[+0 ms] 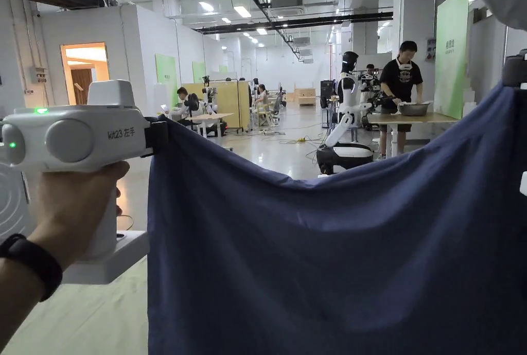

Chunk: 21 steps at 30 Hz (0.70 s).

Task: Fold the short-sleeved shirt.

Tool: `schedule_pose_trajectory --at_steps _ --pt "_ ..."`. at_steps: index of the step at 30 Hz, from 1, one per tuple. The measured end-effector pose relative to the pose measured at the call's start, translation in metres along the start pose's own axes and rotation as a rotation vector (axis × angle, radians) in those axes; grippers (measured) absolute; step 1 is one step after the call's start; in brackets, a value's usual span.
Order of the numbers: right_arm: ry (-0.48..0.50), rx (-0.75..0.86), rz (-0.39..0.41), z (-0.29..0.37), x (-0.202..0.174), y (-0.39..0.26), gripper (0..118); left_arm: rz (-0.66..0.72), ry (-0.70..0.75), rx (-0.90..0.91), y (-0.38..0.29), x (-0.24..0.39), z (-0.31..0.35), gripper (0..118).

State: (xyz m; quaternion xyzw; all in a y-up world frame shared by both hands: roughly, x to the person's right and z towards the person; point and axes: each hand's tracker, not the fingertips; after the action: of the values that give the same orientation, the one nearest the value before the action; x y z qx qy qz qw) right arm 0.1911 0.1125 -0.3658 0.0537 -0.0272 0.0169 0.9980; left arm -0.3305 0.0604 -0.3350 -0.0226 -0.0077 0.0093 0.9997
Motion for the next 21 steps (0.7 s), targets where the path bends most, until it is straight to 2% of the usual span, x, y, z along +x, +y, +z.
schedule_pose_trajectory --at_steps 5,7,8,10,12,13,15,16,19,20,21 --pt "-0.025 -0.045 0.032 -0.046 -0.004 -0.013 1 0.001 0.027 -0.014 -0.006 -0.011 -0.052 5" --pt "-0.059 -0.062 0.017 -0.062 -0.007 -0.011 0 0.024 0.039 -0.023 -0.010 -0.010 -0.063 5" --pt "-0.052 -0.010 0.036 -0.068 -0.010 -0.005 0 0.028 0.043 -0.026 -0.010 -0.011 -0.069 5" --pt "-0.052 -0.103 -0.013 -0.079 -0.016 -0.004 0 0.026 0.042 -0.021 -0.010 -0.014 -0.079 5" --pt "-0.056 -0.027 0.084 -0.089 -0.023 0.001 0 0.004 0.054 -0.028 -0.008 -0.012 -0.091 5" --pt "-0.057 -0.051 0.049 -0.096 -0.023 -0.001 0 -0.001 0.055 -0.029 -0.008 -0.012 -0.095 5" --pt "-0.051 -0.069 0.076 -0.104 -0.028 -0.005 0 0.000 0.053 -0.038 -0.011 -0.011 -0.101 5" --pt "-0.050 -0.044 0.118 -0.105 -0.032 -0.008 0 0.005 0.048 -0.036 -0.014 -0.012 -0.102 5" --pt "-0.039 -0.071 0.130 -0.111 -0.034 -0.025 0 0.017 0.052 -0.050 -0.035 -0.015 -0.114 5" --pt "-0.035 -0.111 0.097 -0.112 -0.034 -0.035 0 0.020 0.043 -0.056 -0.045 -0.017 -0.114 5" --pt "-0.036 -0.091 0.114 -0.116 -0.031 -0.041 0 0.029 0.026 -0.066 -0.056 -0.019 -0.114 5"
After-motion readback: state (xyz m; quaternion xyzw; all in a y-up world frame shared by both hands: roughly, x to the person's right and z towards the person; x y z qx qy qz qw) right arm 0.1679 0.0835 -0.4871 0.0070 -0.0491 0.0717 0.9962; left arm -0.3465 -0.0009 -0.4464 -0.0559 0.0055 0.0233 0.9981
